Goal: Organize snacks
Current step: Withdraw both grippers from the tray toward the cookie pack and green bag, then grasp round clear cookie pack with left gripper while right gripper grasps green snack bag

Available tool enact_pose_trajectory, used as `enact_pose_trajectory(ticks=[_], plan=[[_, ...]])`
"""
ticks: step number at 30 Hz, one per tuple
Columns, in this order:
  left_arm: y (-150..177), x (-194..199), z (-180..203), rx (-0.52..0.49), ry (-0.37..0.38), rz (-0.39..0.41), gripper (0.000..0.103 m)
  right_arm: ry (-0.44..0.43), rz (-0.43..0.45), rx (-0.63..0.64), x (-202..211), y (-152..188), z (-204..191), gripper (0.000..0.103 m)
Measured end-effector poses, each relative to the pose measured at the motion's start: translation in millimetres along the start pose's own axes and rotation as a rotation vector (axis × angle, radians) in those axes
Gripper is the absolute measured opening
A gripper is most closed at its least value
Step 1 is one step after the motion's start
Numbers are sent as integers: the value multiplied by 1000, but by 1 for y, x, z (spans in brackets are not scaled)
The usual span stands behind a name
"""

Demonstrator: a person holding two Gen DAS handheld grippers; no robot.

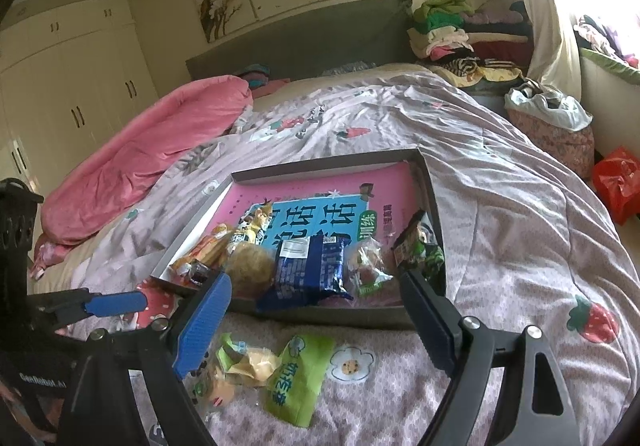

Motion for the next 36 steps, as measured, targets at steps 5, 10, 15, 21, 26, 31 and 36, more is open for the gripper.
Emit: enact_pose_trajectory(ticks=[5,10,15,21,26,31,36], plan=[[9,-6,7,-29,9,-29,75,1,-15,-2,0,3,0,86],[16,-13,12,-47,22,-51,75,-4,-35,-4,-1,8,-2,86],[20,-21,15,-55,39,-70,75,-18,-61,-18,-2,14,-2,86],[26,-34,19,-67,36,-95,75,-49,-128,-51,-11,24,-1,86],[29,-43,18,-71,40,-109,75,-74,-190,-57,-22,33,-3,86],[31,-47,18,-74,57,-109,73,-87,-239,-48,-33,42,-9,86],[31,-54,20,-75,80,-118,60,-85,-271,-40,-40,49,-13,86]])
Point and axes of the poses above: each gripper's, at about its wrist camera, not at the fingertips, and x roughly against the way its jaws point, z to its right, y to its underside, the point moved 5 cm from there along -x, roughly the way its jaws point, and after that the axes turned 7 degrees about -z, right-handed, at the moved point
